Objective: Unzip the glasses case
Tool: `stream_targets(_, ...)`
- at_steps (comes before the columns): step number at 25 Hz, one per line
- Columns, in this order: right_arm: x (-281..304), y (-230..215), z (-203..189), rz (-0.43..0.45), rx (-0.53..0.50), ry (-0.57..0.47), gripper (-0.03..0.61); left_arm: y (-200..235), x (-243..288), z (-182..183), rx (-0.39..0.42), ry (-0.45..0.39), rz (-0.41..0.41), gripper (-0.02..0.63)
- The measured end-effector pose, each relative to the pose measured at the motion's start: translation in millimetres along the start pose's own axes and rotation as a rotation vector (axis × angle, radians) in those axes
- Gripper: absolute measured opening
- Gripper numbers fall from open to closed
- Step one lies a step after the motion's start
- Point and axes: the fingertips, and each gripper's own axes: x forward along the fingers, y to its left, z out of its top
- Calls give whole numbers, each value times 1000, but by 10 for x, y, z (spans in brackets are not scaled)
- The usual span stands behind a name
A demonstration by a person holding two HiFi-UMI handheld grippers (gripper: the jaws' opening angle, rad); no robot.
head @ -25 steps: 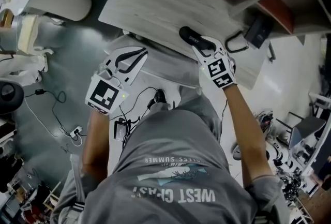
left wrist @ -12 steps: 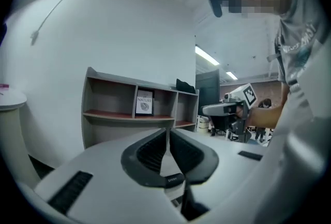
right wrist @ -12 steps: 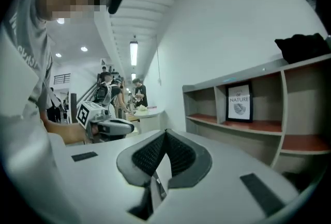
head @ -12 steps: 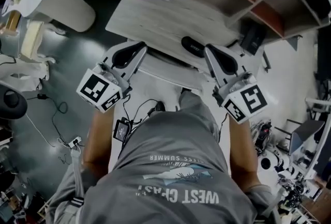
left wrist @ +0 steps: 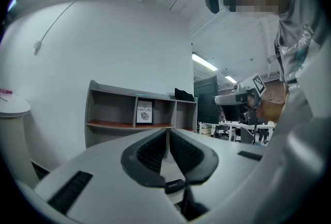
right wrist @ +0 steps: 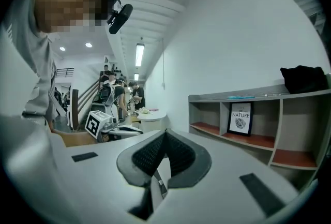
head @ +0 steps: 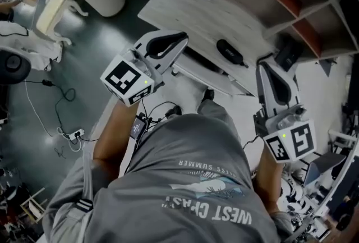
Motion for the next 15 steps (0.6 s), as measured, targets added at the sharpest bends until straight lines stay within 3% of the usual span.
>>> stream_targets(15, -121, 252, -20, 16, -13, -2, 6, -113, -293, 32, 10, -13, 33, 18)
